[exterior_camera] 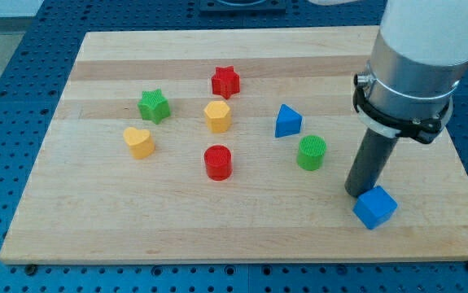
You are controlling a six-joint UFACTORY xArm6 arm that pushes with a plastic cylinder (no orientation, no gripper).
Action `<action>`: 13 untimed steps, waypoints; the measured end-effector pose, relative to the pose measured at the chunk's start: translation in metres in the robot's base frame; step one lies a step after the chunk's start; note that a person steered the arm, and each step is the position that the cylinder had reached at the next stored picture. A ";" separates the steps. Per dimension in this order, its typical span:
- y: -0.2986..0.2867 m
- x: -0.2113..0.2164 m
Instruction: Move green circle towards bottom center
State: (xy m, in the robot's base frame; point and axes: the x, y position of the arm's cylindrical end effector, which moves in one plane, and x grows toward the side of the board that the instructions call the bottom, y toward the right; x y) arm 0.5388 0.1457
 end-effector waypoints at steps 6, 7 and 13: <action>-0.081 -0.079; -0.112 -0.098; -0.108 -0.049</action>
State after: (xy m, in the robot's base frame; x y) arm 0.4897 0.0378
